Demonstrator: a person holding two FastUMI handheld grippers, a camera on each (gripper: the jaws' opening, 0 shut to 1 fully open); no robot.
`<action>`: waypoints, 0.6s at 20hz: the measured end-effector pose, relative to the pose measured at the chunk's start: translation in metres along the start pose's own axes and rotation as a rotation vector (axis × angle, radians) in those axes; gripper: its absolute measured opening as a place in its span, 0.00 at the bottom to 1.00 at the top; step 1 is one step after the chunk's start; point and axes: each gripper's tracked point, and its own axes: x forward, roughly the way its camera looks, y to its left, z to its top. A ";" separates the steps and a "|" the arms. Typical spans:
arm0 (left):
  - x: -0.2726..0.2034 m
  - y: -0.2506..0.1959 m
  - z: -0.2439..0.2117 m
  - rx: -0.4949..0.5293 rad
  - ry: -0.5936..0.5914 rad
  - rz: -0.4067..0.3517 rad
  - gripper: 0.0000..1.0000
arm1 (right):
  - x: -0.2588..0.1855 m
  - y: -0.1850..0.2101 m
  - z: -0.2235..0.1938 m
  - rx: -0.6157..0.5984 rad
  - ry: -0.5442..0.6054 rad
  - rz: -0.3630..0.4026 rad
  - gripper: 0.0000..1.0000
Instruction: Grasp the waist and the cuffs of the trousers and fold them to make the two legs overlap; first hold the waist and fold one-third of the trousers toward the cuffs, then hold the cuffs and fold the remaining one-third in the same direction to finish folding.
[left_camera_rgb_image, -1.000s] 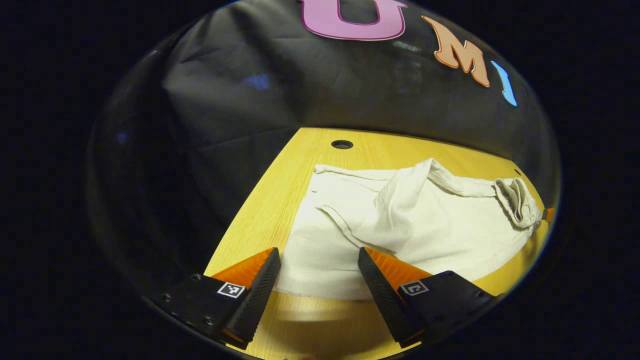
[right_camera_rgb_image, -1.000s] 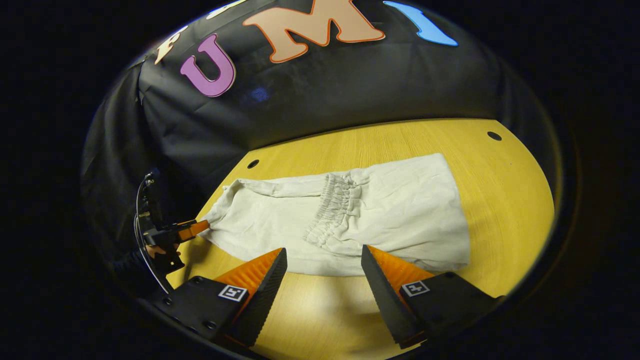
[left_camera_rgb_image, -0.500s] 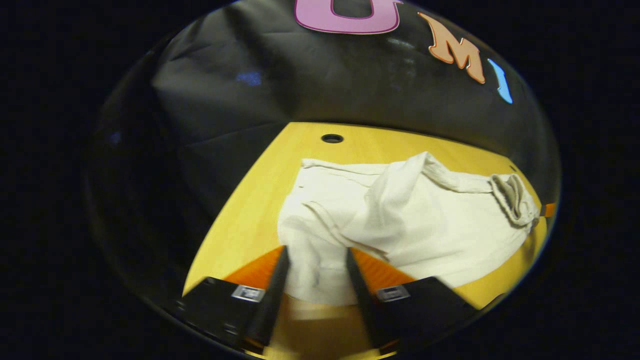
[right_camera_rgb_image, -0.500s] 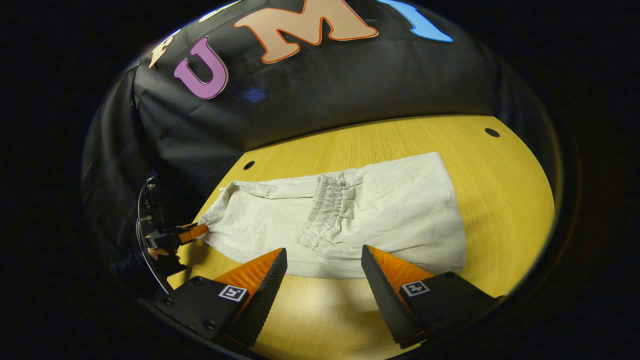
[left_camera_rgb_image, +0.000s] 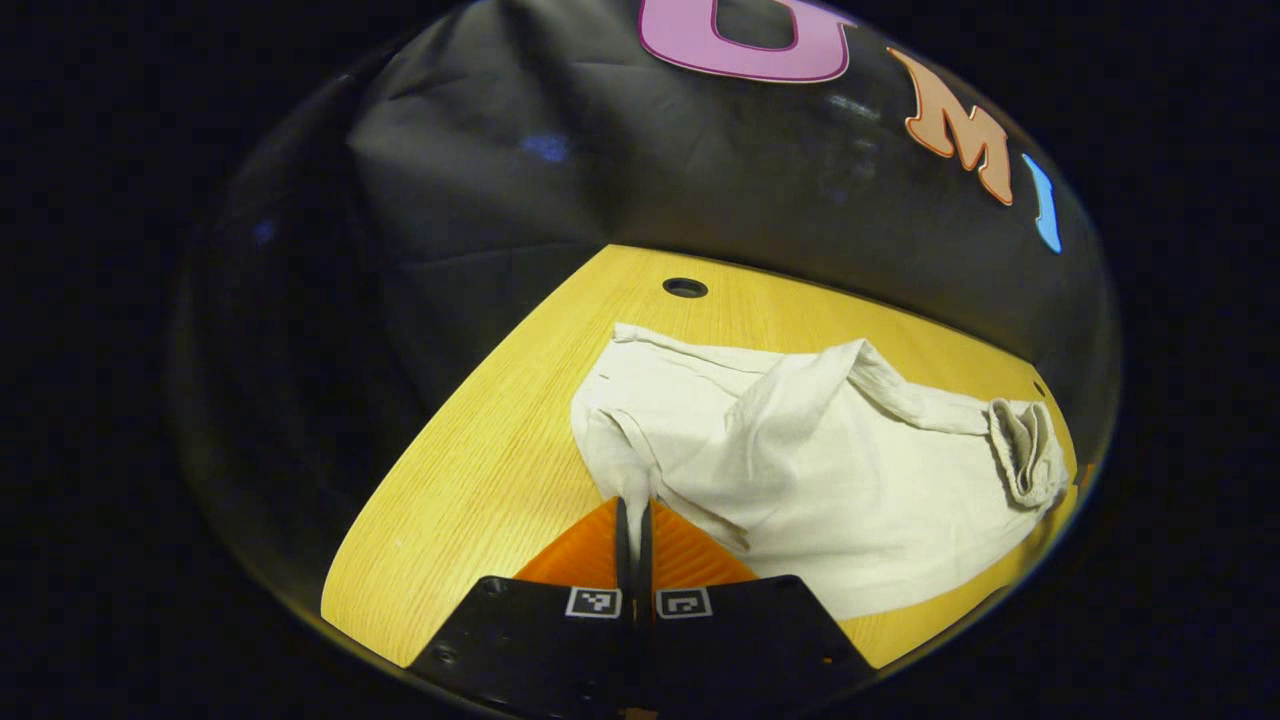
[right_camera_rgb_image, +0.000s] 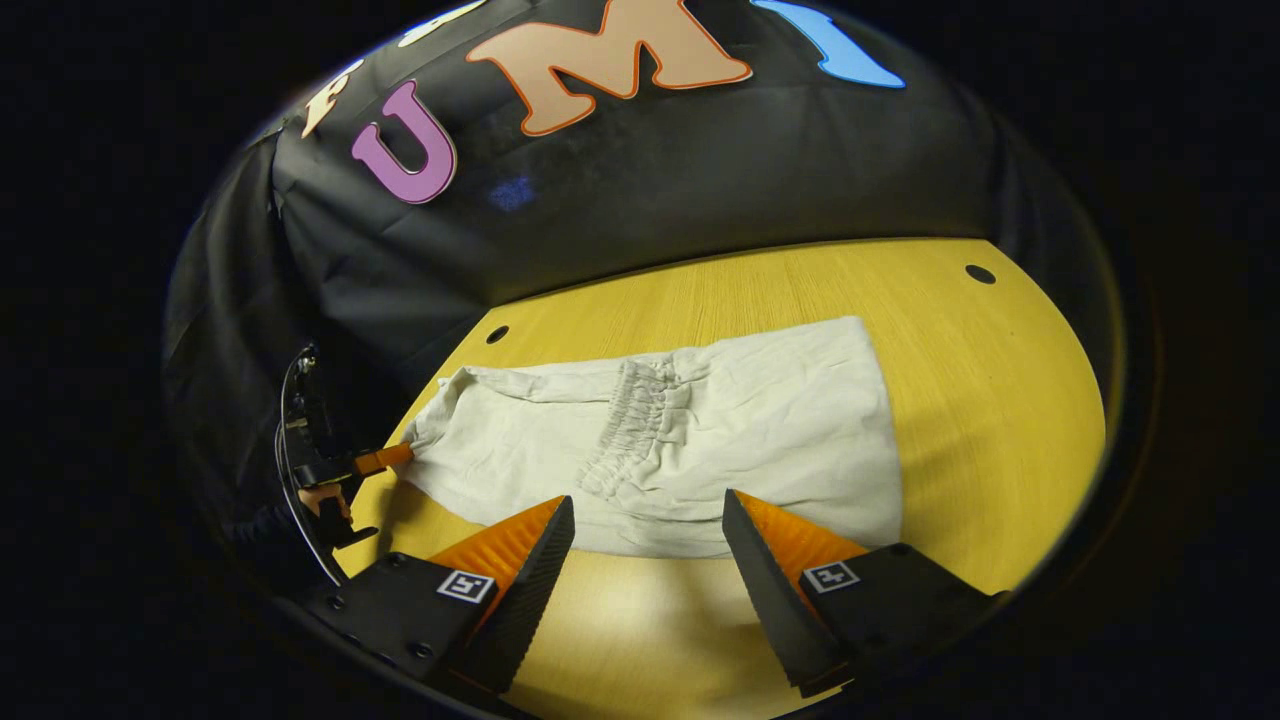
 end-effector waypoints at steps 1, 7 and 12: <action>-0.004 -0.004 0.008 -0.007 -0.021 0.001 0.00 | -0.002 -0.003 0.002 0.002 -0.003 0.003 0.96; -0.032 -0.037 0.046 -0.046 -0.099 -0.027 0.00 | -0.012 -0.019 0.011 0.001 -0.009 0.041 0.96; -0.055 -0.070 0.075 -0.048 -0.155 -0.051 0.00 | -0.021 -0.033 0.018 -0.003 -0.018 0.064 0.90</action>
